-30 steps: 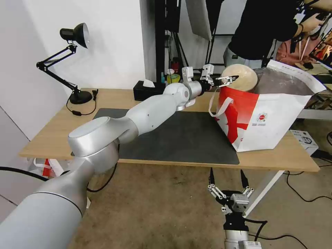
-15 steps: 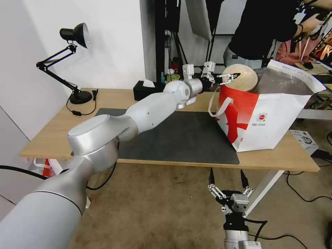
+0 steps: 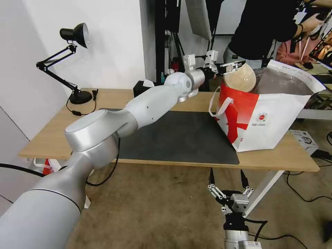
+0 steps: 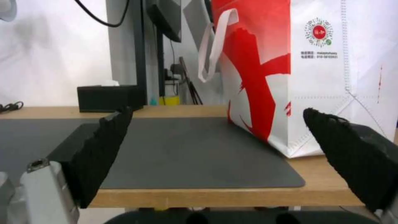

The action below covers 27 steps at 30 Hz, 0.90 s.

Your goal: Pick up the trash from the table and place it into the takeout bag.

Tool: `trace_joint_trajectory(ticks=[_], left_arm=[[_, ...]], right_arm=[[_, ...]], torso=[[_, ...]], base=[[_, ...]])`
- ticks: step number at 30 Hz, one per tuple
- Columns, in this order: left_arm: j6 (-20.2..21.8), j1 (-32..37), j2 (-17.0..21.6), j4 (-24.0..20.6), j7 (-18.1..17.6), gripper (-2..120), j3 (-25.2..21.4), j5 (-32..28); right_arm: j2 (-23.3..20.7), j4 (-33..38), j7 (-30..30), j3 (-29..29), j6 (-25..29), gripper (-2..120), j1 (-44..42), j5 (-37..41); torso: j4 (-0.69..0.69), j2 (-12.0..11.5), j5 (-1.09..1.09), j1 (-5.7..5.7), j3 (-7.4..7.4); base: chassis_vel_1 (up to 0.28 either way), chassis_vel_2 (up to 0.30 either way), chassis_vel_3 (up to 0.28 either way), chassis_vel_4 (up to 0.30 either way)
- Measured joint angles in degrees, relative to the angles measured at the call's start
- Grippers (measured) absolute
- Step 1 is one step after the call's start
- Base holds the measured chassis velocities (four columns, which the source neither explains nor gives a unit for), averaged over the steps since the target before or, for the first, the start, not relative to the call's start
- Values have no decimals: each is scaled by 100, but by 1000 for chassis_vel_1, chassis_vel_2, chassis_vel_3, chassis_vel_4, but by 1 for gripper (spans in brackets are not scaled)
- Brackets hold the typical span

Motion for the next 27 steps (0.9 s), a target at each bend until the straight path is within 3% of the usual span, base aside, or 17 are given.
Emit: trace_joint_trajectory(ticks=[21, 27], left_arm=[[13, -90, 0, 112, -53, 100, -16, 251], [12, -154, 0, 153, -53, 100, -296, 482]], right_arm=[[0, 0, 0, 0, 0, 100, 0, 0], [0, 0, 0, 0, 0, 100, 0, 0]], torso=[[0, 0, 0, 0, 0], [0, 0, 0, 0, 0]], base=[[0, 0, 0, 0], [0, 0, 0, 0]])
